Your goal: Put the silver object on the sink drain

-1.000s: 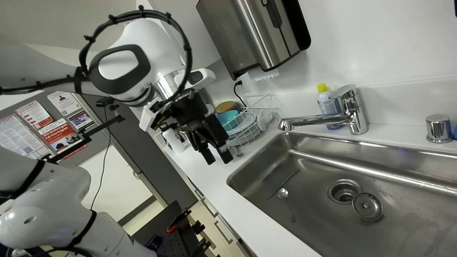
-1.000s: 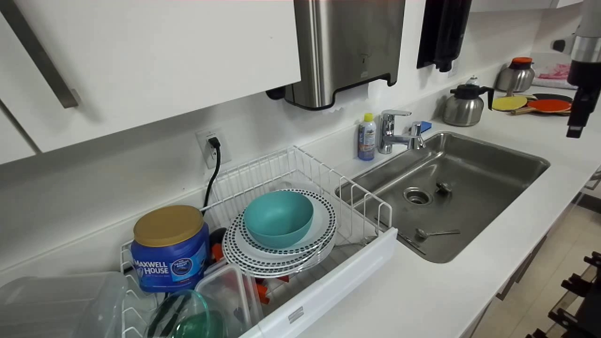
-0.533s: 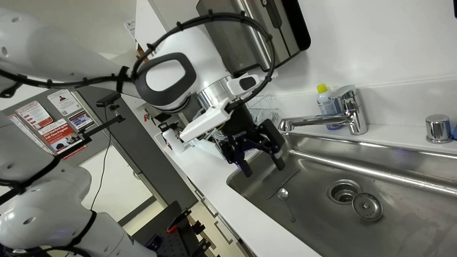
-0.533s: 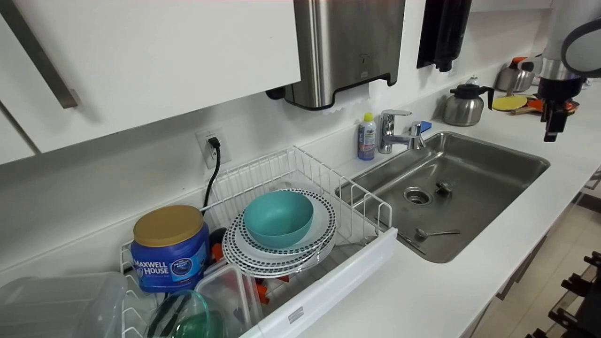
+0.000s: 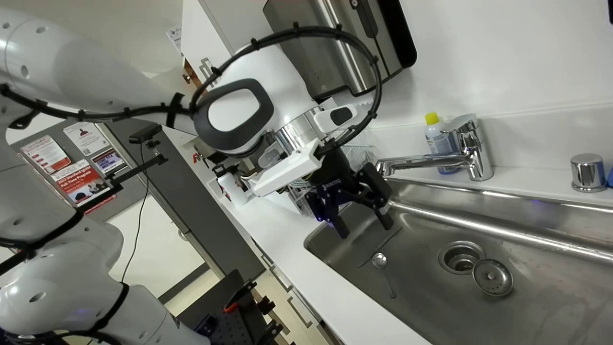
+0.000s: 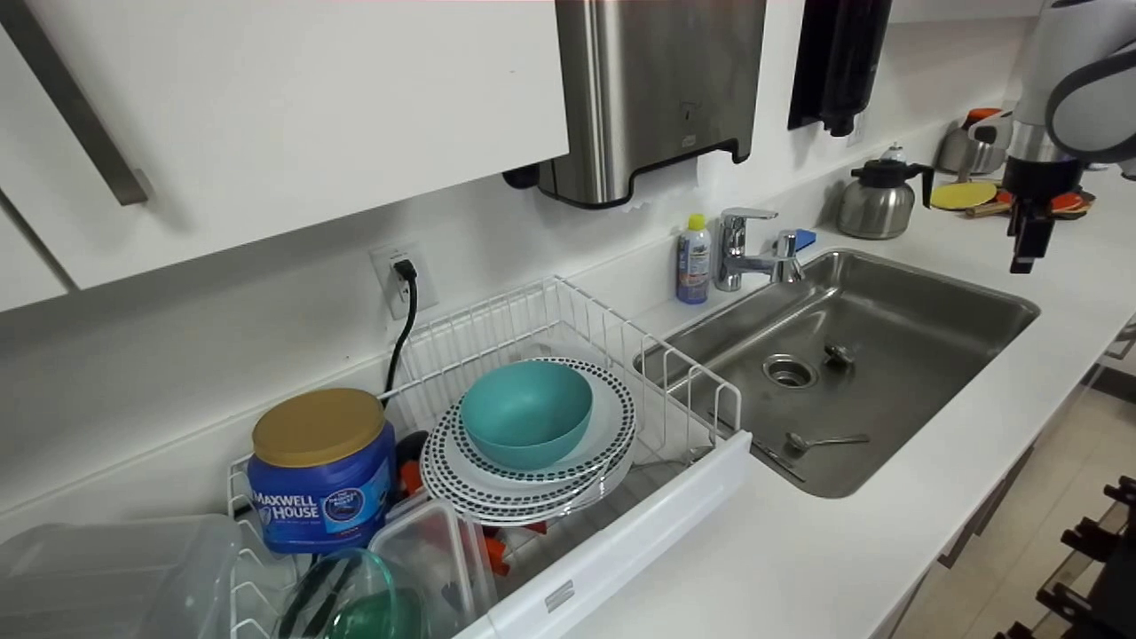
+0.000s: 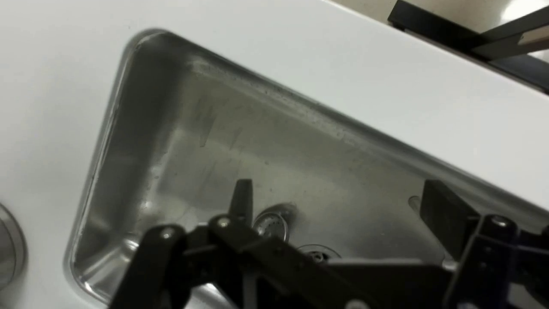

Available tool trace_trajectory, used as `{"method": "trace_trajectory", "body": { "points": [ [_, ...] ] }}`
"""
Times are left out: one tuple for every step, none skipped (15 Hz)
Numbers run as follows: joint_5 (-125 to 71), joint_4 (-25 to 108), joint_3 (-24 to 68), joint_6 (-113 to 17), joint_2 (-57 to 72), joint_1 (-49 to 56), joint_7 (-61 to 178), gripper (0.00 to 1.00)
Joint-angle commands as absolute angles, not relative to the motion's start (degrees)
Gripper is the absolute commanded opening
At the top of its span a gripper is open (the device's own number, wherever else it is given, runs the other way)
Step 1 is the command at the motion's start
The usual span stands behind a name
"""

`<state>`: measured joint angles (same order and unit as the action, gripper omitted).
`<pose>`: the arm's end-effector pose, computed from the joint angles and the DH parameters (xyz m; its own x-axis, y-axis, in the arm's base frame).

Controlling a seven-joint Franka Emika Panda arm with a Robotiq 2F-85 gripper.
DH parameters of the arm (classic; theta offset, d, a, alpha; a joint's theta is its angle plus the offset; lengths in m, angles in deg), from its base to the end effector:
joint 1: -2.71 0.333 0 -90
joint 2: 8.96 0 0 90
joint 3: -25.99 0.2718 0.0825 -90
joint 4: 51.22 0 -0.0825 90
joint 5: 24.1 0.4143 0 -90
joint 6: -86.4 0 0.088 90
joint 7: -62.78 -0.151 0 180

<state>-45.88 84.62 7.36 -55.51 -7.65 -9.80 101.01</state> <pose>0.4508 -0.2837 0.2139 0.9137 0.3864 -0.1262 0.4058 -0.8843 0.2309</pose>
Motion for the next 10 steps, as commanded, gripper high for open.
{"method": "trace_trajectory", "body": {
  "points": [
    [-38.29,83.83,8.94,-65.49,-2.00,-11.44,101.08,1.00],
    [-34.64,83.47,9.53,-67.76,-0.42,-11.84,102.31,1.00],
    [-30.82,82.96,10.44,-70.50,1.64,-12.56,103.61,1.00],
    [-26.45,82.27,11.97,-72.40,3.54,-13.58,105.78,1.00],
    [-22.99,81.50,13.68,-74.35,5.32,-14.83,107.49,1.00],
    [-19.57,80.07,15.72,-75.63,7.44,-16.37,109.26,1.00],
    [-17.12,78.36,17.65,-76.51,9.63,-17.98,110.46,1.00],
    [-16.16,76.67,18.93,-77.35,11.76,-19.24,110.64,1.00],
    [-15.67,74.54,20.12,-77.20,13.99,-20.52,110.81,1.00],
    [-15.74,72.37,21.04,-76.92,16.24,-21.71,110.47,1.00]
  ]
}}
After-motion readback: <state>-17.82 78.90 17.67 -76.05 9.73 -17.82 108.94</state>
